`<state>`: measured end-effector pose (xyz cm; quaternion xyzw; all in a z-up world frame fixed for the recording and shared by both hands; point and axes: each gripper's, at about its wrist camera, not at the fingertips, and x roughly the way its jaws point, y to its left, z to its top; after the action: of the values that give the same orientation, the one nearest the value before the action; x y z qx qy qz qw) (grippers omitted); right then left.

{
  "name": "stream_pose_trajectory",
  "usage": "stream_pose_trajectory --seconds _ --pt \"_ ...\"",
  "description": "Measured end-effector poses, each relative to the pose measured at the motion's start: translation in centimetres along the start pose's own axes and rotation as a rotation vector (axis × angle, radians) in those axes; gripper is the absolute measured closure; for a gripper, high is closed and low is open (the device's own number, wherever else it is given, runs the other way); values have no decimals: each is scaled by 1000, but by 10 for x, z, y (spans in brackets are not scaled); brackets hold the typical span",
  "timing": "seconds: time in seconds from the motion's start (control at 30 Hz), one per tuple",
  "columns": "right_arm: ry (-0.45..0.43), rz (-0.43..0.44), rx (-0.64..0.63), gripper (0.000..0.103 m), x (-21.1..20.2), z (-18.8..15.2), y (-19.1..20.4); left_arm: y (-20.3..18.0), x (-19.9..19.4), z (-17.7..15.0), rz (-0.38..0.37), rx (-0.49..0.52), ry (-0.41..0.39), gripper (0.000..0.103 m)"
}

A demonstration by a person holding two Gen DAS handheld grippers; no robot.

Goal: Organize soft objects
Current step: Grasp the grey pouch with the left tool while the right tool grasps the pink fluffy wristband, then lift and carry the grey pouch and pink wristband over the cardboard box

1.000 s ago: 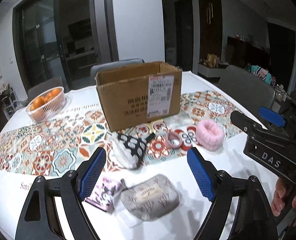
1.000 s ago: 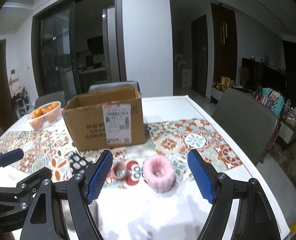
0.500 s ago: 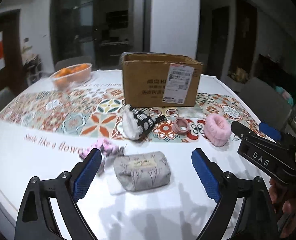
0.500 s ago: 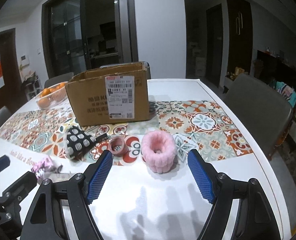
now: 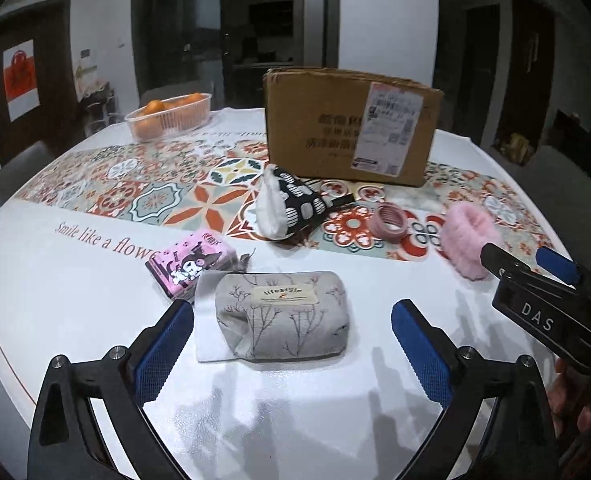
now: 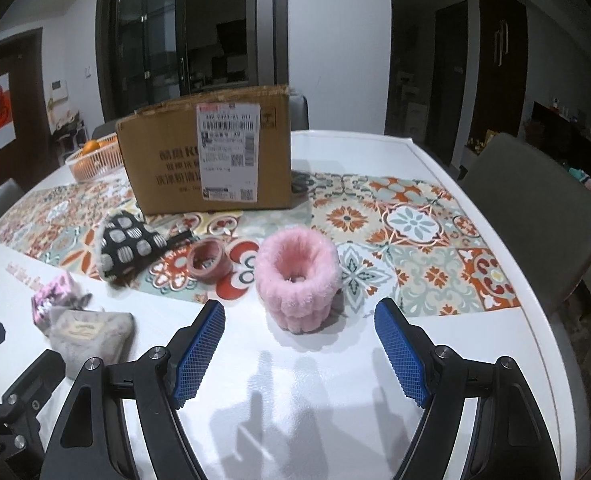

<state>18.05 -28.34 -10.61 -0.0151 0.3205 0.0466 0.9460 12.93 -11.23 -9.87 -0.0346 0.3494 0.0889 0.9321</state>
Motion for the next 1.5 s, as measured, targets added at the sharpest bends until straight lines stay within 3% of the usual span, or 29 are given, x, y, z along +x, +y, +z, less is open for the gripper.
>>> stream_pose_trajectory --seconds 0.57,0.77,0.87,1.03,1.27,1.5 --pt "84 6 -6 25 54 5 -4 -12 41 -6 37 26 112 3" --pt "92 0 -7 26 62 10 -3 -16 51 -8 40 69 154 13" --pt "107 -9 -14 43 66 10 -2 -12 59 -9 33 66 197 21" --pt "109 -19 -49 70 65 9 5 -8 60 -8 7 73 197 28" --pt "99 -25 -46 75 47 3 14 3 56 -4 -98 92 193 42" --pt "53 -46 -11 75 7 -8 30 19 47 -4 -145 108 167 52"
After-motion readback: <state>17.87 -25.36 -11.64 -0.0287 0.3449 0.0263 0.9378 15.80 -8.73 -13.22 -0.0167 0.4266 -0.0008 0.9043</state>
